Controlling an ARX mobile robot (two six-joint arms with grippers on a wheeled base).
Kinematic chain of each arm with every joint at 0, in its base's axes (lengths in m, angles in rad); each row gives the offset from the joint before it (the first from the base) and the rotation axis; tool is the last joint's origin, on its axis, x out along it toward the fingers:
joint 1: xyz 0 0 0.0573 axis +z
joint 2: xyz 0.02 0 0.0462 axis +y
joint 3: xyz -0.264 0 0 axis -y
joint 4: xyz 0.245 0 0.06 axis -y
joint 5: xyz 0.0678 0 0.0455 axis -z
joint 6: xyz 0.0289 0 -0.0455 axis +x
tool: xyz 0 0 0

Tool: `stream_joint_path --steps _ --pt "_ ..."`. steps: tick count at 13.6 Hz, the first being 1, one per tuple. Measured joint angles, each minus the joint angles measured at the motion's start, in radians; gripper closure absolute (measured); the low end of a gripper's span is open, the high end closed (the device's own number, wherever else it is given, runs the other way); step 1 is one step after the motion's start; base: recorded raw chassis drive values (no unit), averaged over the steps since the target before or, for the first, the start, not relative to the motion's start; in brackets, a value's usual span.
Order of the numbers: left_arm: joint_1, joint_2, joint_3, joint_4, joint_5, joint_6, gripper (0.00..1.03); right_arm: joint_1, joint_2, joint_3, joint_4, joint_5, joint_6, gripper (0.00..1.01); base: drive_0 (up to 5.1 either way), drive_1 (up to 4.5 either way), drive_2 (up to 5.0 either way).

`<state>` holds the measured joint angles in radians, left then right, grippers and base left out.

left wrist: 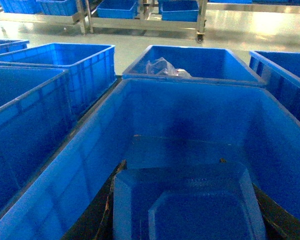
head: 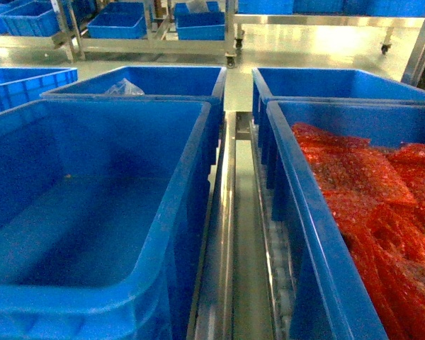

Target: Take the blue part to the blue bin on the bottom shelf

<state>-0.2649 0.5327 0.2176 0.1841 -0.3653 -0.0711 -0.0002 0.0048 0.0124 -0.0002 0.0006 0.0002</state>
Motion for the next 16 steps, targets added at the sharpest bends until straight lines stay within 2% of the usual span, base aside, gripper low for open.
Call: stream_joint_path --steps 16 --pt "-0.001 0.001 0.000 0.000 0.001 0.000 0.59 0.000 0.000 0.000 -0.005 0.000 0.000 0.03 0.0 0.00 0.0"
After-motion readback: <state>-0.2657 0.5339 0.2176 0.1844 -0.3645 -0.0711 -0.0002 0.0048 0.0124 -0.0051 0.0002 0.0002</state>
